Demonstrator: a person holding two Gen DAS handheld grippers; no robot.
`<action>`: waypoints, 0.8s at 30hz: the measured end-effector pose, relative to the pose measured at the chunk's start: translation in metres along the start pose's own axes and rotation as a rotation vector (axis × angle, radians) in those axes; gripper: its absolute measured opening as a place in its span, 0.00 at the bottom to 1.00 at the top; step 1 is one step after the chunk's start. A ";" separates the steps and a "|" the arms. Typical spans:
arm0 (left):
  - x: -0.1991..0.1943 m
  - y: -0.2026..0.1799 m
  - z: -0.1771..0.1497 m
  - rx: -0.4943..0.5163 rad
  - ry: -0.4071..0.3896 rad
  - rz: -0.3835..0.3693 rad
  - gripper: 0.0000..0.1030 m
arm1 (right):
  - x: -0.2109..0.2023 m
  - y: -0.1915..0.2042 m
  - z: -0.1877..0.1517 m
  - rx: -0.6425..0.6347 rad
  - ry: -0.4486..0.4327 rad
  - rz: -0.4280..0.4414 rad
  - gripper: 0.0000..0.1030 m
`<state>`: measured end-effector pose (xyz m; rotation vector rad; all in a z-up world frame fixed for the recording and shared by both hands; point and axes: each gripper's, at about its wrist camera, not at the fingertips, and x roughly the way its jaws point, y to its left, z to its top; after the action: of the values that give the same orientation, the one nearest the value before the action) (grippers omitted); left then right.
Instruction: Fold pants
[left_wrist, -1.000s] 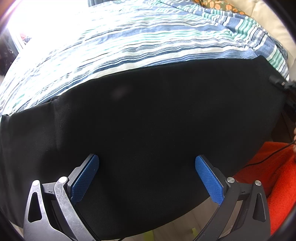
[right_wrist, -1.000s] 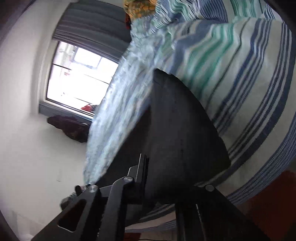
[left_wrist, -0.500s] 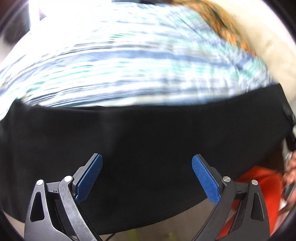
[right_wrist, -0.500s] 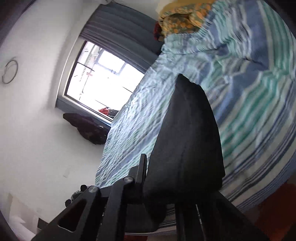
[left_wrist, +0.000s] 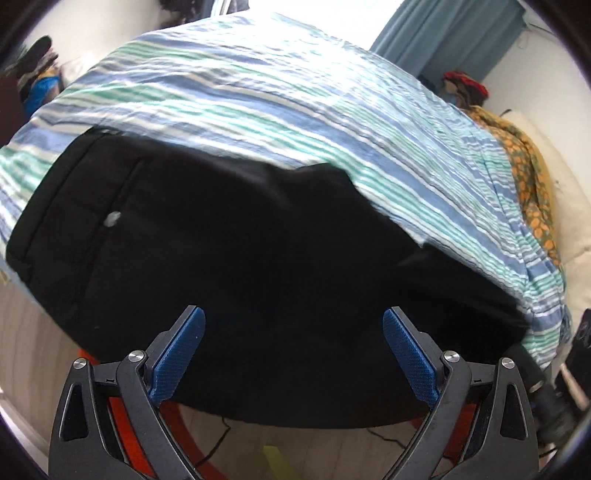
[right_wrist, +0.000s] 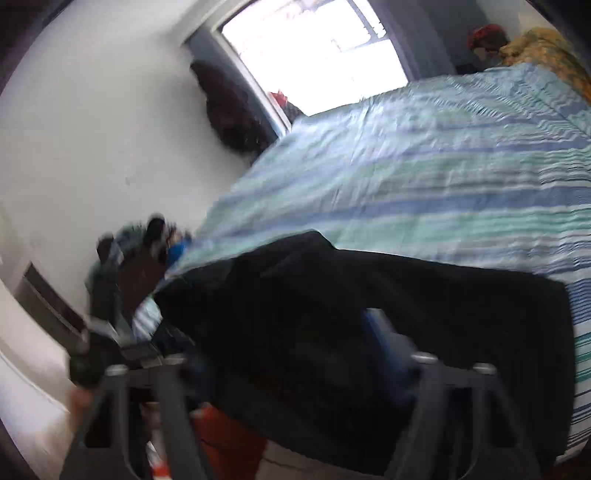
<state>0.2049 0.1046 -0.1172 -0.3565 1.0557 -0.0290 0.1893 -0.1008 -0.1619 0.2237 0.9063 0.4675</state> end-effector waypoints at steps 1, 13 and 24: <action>-0.001 0.007 -0.005 -0.011 0.003 0.003 0.94 | 0.002 -0.001 -0.014 -0.034 0.016 -0.031 0.85; 0.040 -0.095 -0.051 0.363 0.102 -0.247 0.23 | -0.128 -0.102 -0.086 0.036 -0.083 -0.220 0.90; 0.071 -0.122 -0.059 0.417 0.132 -0.112 0.24 | -0.145 -0.127 -0.089 0.125 -0.152 -0.228 0.90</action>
<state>0.2075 -0.0400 -0.1662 -0.0347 1.1287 -0.3720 0.0795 -0.2827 -0.1612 0.2632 0.8015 0.1804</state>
